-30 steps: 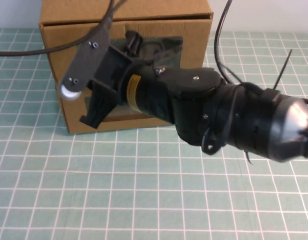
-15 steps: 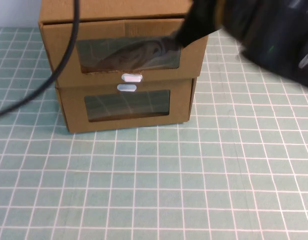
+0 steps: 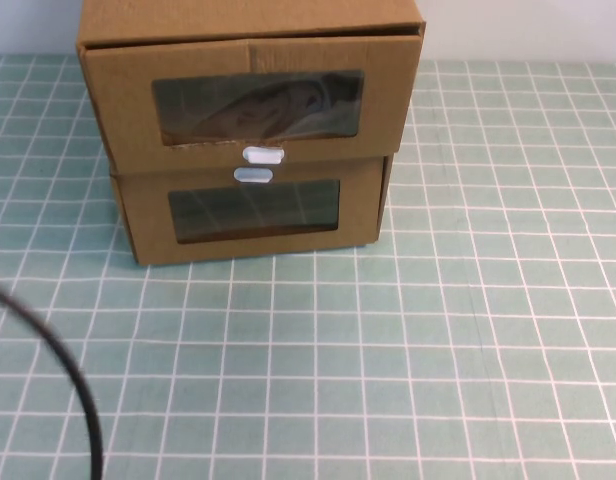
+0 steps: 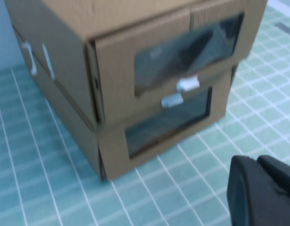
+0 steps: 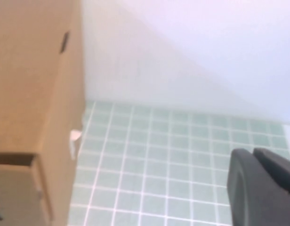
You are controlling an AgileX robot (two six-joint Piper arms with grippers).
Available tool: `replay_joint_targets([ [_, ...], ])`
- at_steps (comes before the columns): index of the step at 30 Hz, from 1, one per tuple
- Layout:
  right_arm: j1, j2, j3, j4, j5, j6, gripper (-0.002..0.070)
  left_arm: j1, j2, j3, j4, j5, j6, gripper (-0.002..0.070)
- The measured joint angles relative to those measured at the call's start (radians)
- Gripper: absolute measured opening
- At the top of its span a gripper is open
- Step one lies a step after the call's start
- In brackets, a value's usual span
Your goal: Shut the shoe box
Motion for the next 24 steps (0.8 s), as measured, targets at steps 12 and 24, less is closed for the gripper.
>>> replay_joint_targets([
  [12, -0.104, -0.572, 0.590, 0.065, -0.298, 0.023, -0.0014, 0.000, -0.463, 0.319, -0.002, -0.004, -0.103, -0.0005],
  [24, -0.109, -1.076, 1.036, 0.245, -0.315, 0.023, -0.0014, 0.000, -0.640, 0.481, -0.016, -0.204, -0.124, -0.0005],
])
